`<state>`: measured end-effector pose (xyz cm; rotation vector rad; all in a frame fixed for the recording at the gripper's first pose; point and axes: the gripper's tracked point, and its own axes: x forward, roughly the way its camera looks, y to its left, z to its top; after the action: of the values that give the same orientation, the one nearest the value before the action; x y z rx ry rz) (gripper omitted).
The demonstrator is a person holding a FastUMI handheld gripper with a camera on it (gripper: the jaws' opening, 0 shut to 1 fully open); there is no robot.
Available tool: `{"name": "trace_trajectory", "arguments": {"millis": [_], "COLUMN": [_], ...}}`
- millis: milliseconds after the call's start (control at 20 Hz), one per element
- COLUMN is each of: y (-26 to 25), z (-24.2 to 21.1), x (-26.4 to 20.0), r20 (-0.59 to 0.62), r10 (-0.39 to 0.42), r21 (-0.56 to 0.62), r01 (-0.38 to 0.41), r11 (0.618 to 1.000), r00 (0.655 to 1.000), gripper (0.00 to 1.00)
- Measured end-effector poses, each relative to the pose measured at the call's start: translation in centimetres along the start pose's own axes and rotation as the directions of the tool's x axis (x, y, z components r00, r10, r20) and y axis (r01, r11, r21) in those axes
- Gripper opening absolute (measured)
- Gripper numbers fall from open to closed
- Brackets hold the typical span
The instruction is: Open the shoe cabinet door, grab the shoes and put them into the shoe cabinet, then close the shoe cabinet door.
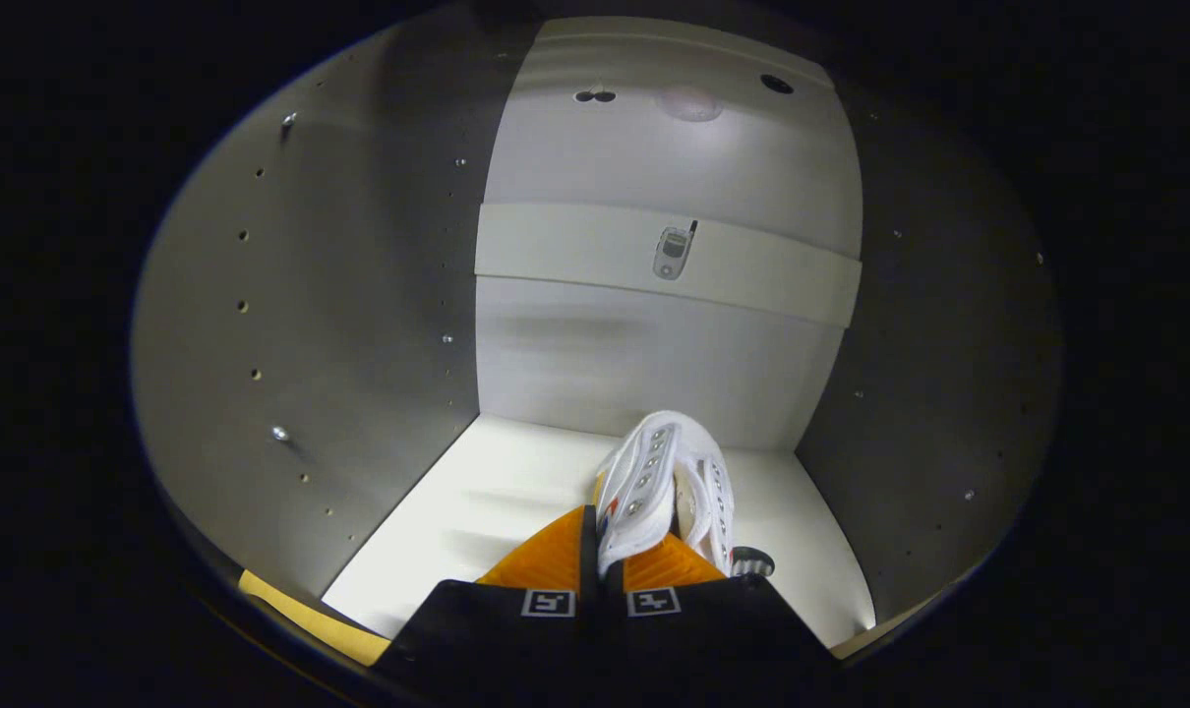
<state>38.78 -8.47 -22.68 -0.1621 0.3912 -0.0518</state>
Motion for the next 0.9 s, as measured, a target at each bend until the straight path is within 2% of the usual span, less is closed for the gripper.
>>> {"name": "trace_trajectory", "arguments": {"millis": [350, 550, 700, 750, 850, 900], "y": [0.8, 0.7, 1.1, 1.2, 1.4, 1.4], "z": [-1.3, -1.5, -1.6, -1.6, -1.9, -1.8], "x": [2.0, 2.0, 1.7, 1.6, 1.0, 0.6], "r20": [-0.040, -0.049, -0.045, -0.053, -0.066, -0.062], "r10": [0.039, 0.024, 0.037, 0.041, 0.035, 0.028], "r21": [0.013, 0.019, 0.062, 0.064, 0.058, 0.061], "r01": [-0.038, -0.023, -0.035, -0.037, -0.031, -0.024], "r11": [0.999, 1.000, 0.997, 0.997, 0.998, 0.998], "r00": [0.998, 0.999, 0.998, 0.998, 0.997, 0.998], "gripper": [0.04, 0.05, 0.15, 0.28, 0.40, 0.42]}}
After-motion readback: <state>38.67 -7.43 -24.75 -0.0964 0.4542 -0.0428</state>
